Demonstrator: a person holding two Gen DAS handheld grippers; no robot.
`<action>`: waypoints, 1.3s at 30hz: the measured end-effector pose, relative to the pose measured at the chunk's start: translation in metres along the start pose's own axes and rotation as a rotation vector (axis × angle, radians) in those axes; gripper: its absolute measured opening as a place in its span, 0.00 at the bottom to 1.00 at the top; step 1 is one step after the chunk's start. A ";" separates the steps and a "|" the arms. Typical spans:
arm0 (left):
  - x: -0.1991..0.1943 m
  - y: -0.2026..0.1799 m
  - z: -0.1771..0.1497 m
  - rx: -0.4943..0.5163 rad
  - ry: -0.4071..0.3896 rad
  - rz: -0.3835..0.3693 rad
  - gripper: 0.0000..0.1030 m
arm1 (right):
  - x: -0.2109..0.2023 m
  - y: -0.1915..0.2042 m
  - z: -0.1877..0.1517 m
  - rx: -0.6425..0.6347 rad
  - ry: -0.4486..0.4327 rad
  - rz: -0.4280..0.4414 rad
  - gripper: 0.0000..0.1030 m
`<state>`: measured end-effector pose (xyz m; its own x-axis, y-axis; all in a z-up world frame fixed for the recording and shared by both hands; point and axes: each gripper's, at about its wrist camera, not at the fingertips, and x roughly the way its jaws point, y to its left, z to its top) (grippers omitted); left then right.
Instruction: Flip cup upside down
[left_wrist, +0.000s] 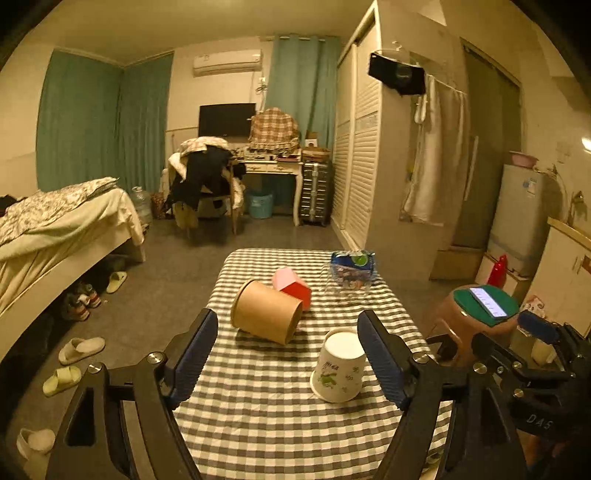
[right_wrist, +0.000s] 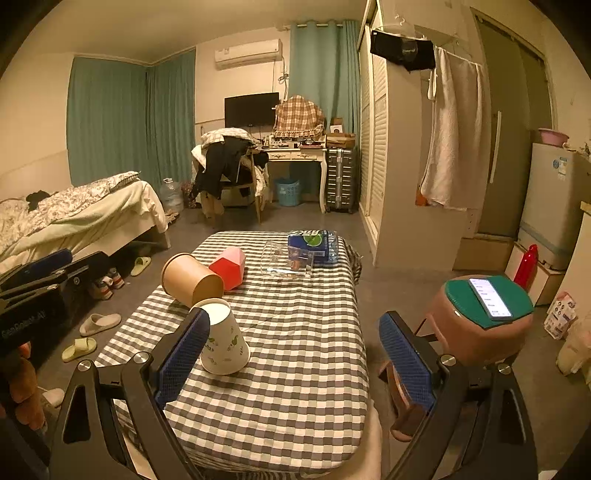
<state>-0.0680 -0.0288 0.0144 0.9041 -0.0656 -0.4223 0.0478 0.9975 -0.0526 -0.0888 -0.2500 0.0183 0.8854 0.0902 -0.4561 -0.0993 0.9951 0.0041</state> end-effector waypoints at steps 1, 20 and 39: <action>0.000 0.001 -0.003 -0.002 0.001 0.001 0.91 | 0.000 0.000 -0.002 0.003 -0.002 -0.006 0.96; -0.003 -0.002 -0.026 0.028 0.030 0.041 1.00 | 0.017 0.005 -0.016 0.014 0.029 -0.036 1.00; -0.003 -0.001 -0.025 0.020 0.044 0.053 1.00 | 0.022 0.002 -0.019 0.018 0.041 -0.037 1.00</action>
<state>-0.0815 -0.0298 -0.0070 0.8861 -0.0129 -0.4632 0.0090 0.9999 -0.0107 -0.0780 -0.2466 -0.0082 0.8689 0.0520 -0.4922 -0.0582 0.9983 0.0026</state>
